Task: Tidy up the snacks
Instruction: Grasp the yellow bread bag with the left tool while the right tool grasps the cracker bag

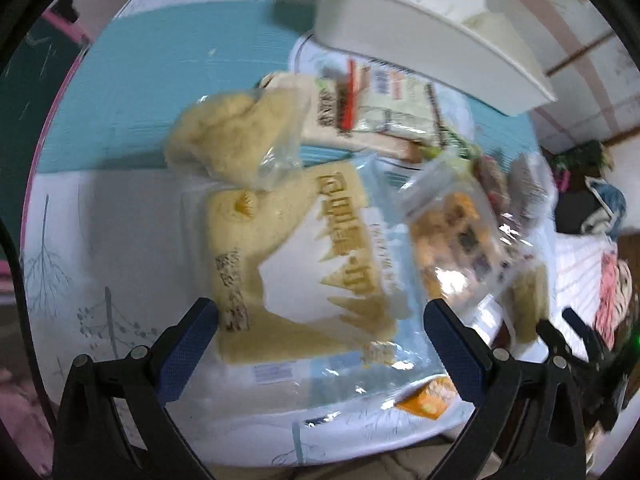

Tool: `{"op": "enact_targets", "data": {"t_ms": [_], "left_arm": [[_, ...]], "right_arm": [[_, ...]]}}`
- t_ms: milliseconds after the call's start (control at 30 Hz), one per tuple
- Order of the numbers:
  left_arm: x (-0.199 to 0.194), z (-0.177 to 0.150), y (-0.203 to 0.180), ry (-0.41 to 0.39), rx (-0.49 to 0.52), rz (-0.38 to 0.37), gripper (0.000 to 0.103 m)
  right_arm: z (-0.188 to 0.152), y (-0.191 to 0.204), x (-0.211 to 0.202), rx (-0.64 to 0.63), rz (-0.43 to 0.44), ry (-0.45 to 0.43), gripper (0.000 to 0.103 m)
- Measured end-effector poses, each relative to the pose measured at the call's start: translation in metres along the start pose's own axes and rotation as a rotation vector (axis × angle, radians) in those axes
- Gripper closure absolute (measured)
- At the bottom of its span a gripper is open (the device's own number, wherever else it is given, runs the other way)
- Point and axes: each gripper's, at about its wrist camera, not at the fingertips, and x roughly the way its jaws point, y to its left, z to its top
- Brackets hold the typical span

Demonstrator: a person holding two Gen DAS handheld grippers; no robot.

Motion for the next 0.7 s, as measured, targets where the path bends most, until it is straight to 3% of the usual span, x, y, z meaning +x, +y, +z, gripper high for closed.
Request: {"op": "enact_targets", "data": {"t_ms": [233,433,700], "left_arm": [[0.024,0.008,-0.010,0.025,-0.020,0.114,0.000],[0.043,0.011,-0.018,0.013,-0.008,0.221,0.000],[0.081,0.011,-0.022,0.054,-0.036,0.194,0.000]], "right_arm": [[0.003,-0.003,0.016,0.010,0.014,0.027,0.009],[0.002,-0.006,0.031,0.037,0.055,0.058,0.017],[0.003,-0.002,0.035,0.005,0.061,0.034,0.033]]}}
